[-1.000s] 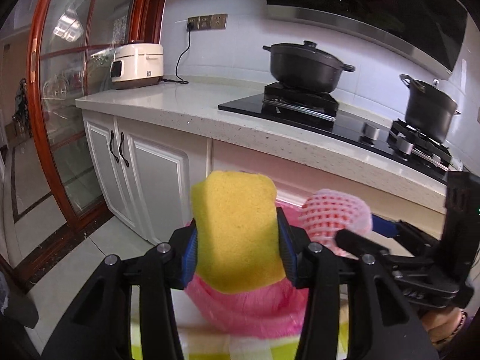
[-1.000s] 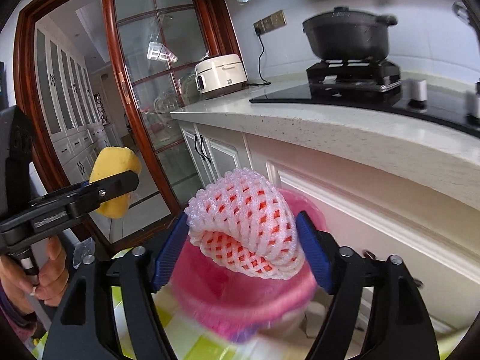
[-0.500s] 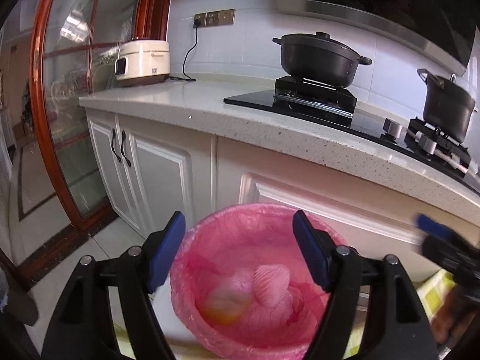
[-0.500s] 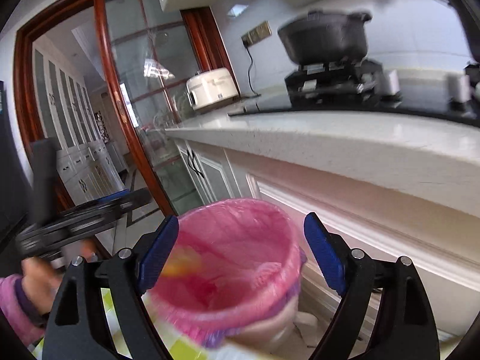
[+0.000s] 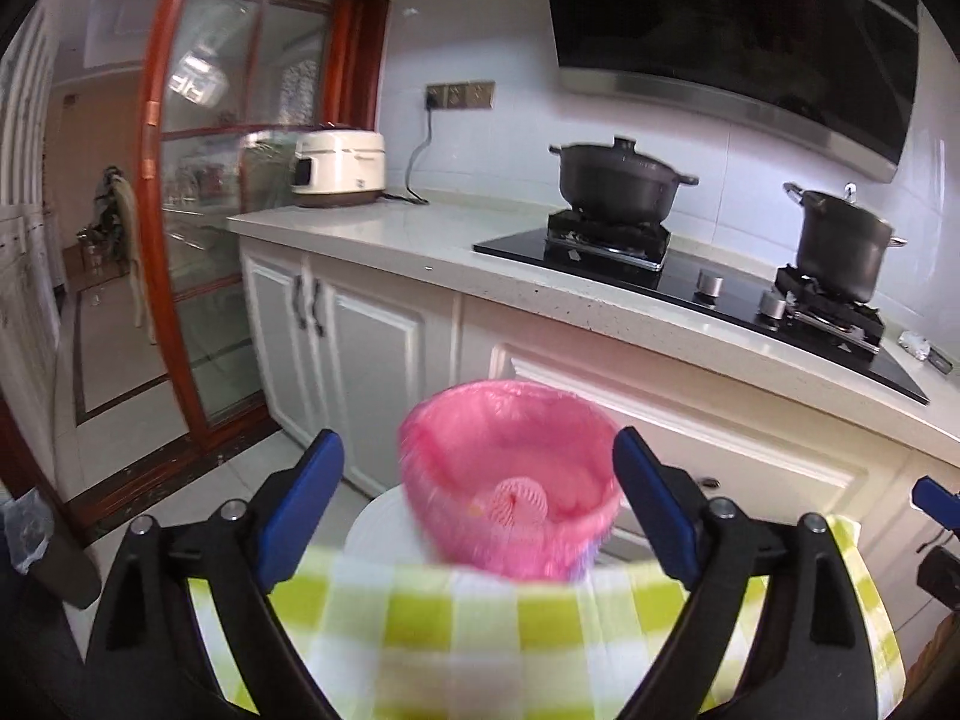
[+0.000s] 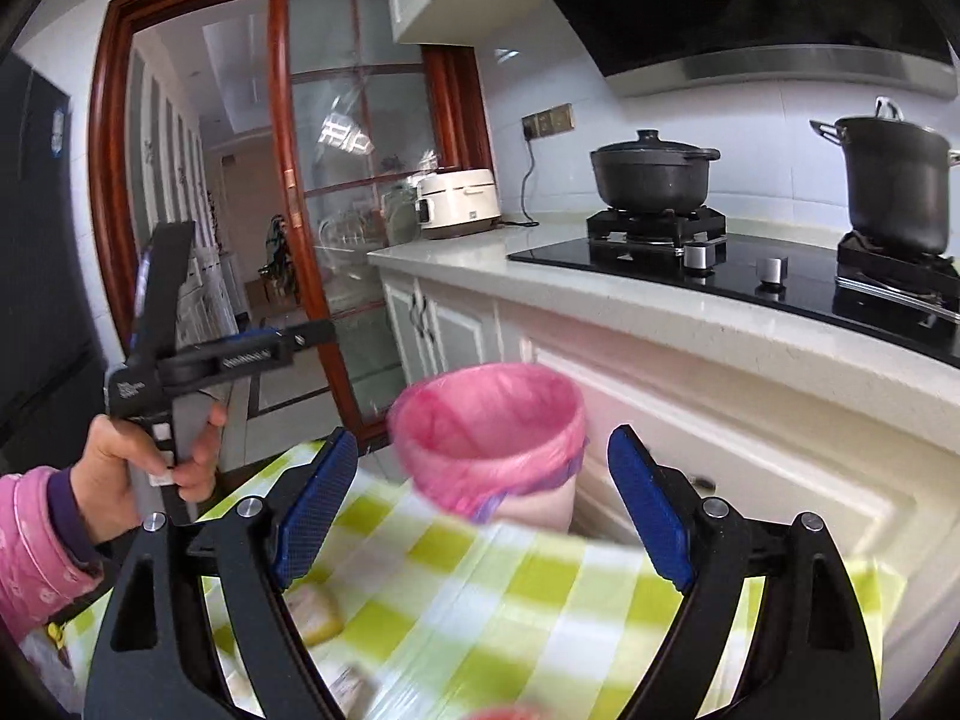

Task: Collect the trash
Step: 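Move both tools back over the table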

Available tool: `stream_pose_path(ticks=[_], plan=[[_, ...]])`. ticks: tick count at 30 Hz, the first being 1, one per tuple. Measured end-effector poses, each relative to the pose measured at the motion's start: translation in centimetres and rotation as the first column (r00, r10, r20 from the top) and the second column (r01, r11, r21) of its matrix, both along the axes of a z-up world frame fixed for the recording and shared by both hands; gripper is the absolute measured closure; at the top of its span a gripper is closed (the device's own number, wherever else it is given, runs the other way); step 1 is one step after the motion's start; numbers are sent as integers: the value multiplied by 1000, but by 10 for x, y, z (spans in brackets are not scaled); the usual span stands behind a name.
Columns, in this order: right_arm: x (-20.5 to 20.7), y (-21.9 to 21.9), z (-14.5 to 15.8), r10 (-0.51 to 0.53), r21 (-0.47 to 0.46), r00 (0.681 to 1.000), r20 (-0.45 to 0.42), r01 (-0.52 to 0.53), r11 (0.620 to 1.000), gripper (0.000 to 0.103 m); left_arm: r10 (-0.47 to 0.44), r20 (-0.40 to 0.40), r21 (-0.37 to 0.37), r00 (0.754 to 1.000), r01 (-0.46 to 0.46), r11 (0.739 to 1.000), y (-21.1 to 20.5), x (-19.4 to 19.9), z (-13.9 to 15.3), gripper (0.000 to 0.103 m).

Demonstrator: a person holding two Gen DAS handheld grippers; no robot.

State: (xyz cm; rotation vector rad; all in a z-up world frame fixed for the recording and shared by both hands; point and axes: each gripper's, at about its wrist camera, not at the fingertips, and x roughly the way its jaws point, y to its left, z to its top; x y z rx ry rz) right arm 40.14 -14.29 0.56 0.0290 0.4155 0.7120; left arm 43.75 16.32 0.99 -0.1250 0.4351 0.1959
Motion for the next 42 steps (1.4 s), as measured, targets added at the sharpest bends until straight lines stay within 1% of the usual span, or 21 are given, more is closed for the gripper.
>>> stream_pose_path(ticks=[2,3,5,8,11,14,20,22,23,26,29,33,37,39,42], plan=[[-25,-2,-6,2,8,1000,-16,-2,1000,21,10,13,21,1000,-11,1000,-7,-44,0,10],[-40,-3,-11,4,6,1000,-22,-3,1000,20,9,13,29,1000,-9,1000,-9,-59,-2,9],[-63,1,-22,-8,-24,1000,-29,8,1000,19,11,7,40,1000,-12,999,-15,-95,-8,9],[-88,1,-37,-14,-30,998,-68,12,999,19,17,-9,34,1000,-17,999,-22,-148,-25,8],[-108,0,-56,-36,-36,993,-117,32,999,19,5,-45,21,999,-4,1000,-33,-200,-49,8],[-125,1,-72,-52,-53,988,-145,45,998,19,-21,-82,19,996,23,1000,-49,-236,-71,8],[-159,-1,-105,-73,-75,976,-206,58,995,19,-19,-116,85,993,29,996,-82,-291,-113,8],[-171,-1,-116,-78,-75,970,-229,62,995,19,1,-120,102,993,11,995,-88,-300,-123,8],[-177,-1,-120,-81,-78,969,-233,65,995,19,7,-121,99,993,5,995,-90,-306,-128,8],[-196,-1,-135,-107,-93,962,-250,86,992,19,10,-128,66,992,-2,998,-91,-317,-139,8],[-202,-5,-147,-133,-96,949,-287,110,989,19,8,-145,49,989,-1,999,-88,-322,-148,8],[-204,-3,-159,-161,-113,928,-335,130,985,19,26,-138,50,990,-19,999,-84,-326,-152,8],[-208,12,-168,-156,-129,919,-362,117,985,19,50,-125,48,991,-44,998,-78,-329,-152,8],[-209,21,-174,-164,-138,908,-386,119,983,19,58,-122,52,991,-52,997,-74,-330,-151,8],[-209,34,-184,-191,-180,890,-414,126,976,19,66,-126,52,990,-60,997,-67,-332,-151,8]])
